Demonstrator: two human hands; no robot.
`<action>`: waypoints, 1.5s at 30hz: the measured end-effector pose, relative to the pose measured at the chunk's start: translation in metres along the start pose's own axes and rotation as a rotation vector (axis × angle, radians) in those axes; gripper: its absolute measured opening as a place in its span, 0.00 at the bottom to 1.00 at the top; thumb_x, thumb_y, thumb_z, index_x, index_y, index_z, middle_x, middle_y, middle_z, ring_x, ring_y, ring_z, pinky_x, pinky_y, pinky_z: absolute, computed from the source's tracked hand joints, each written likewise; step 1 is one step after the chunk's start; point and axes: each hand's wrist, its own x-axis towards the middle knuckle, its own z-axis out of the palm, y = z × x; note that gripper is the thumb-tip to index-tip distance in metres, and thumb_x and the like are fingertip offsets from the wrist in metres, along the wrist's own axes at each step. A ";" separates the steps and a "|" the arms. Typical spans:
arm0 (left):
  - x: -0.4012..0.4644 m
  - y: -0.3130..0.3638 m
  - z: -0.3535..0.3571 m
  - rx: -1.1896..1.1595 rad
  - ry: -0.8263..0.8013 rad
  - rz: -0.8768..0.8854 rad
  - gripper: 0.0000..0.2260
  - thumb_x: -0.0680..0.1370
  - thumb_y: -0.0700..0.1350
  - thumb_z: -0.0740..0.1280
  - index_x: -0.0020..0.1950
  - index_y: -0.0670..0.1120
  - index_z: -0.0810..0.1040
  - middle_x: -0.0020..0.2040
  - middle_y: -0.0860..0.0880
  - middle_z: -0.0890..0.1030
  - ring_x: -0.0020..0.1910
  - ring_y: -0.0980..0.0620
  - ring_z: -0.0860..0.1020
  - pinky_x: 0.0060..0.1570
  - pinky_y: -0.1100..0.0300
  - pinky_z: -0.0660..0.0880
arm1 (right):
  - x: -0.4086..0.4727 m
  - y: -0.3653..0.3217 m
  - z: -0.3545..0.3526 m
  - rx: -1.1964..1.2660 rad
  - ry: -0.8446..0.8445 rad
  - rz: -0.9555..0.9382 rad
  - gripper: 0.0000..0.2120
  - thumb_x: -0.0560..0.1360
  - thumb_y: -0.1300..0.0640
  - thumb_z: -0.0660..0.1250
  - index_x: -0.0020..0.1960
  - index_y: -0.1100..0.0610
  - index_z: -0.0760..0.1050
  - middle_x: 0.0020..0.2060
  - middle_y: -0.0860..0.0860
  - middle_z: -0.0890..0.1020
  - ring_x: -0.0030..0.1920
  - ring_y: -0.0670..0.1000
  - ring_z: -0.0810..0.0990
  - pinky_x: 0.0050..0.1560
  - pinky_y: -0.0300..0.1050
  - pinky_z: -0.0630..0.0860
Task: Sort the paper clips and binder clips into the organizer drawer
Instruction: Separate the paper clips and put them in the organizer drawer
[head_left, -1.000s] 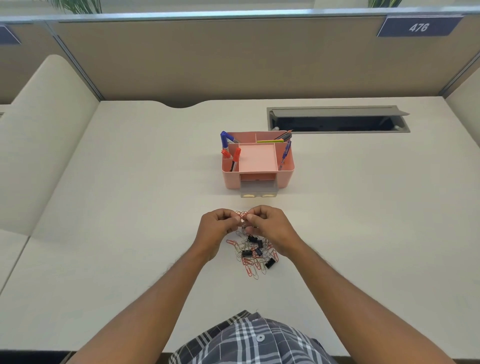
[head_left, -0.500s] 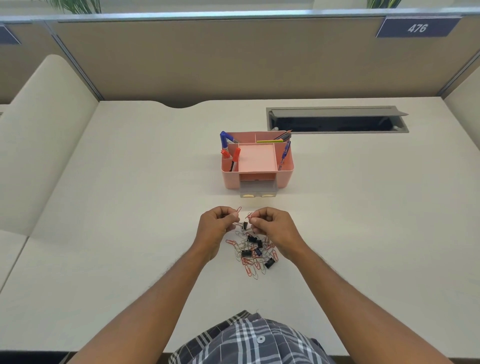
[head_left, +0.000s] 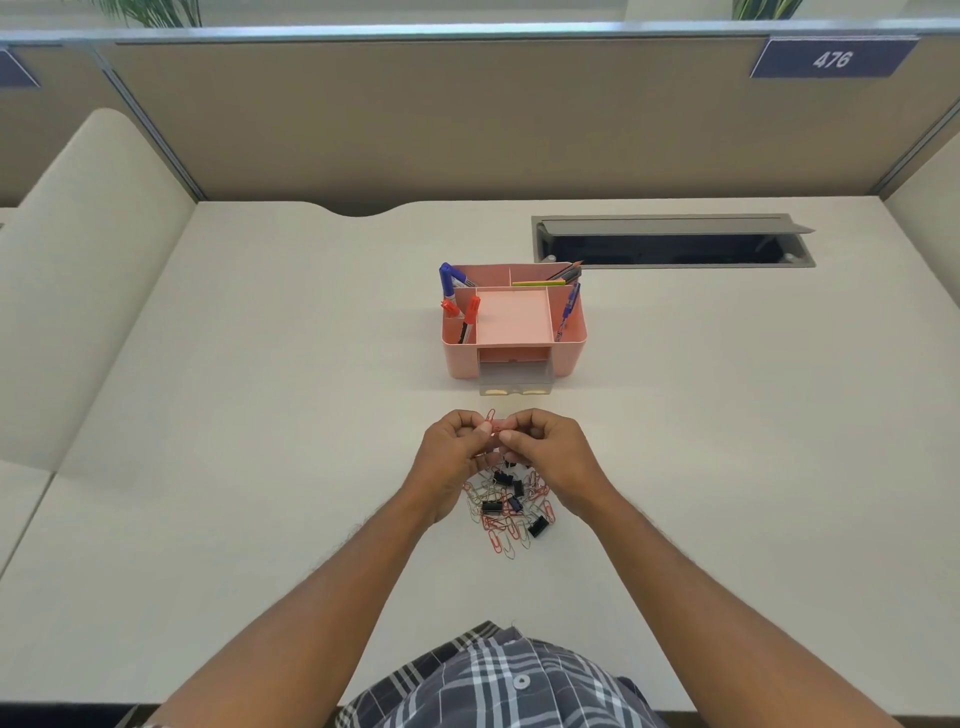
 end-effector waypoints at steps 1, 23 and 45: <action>0.000 0.000 0.001 -0.011 -0.004 -0.009 0.02 0.80 0.36 0.65 0.51 0.39 0.74 0.46 0.38 0.82 0.49 0.42 0.82 0.56 0.45 0.78 | 0.000 0.000 -0.001 0.021 -0.006 0.005 0.04 0.75 0.66 0.70 0.47 0.59 0.82 0.41 0.55 0.85 0.40 0.50 0.83 0.45 0.41 0.81; 0.046 0.054 0.035 0.830 0.341 0.415 0.05 0.76 0.39 0.67 0.42 0.47 0.81 0.37 0.51 0.81 0.39 0.51 0.79 0.42 0.59 0.76 | 0.050 -0.046 -0.021 -0.638 0.257 -0.428 0.09 0.75 0.67 0.65 0.48 0.59 0.83 0.43 0.49 0.84 0.45 0.49 0.80 0.51 0.45 0.79; 0.038 0.042 0.016 1.139 0.205 0.572 0.12 0.78 0.37 0.63 0.57 0.45 0.82 0.50 0.46 0.85 0.45 0.46 0.80 0.45 0.57 0.77 | 0.042 -0.046 -0.032 -0.729 0.254 -0.504 0.13 0.76 0.69 0.62 0.52 0.60 0.83 0.47 0.53 0.84 0.49 0.51 0.80 0.51 0.46 0.79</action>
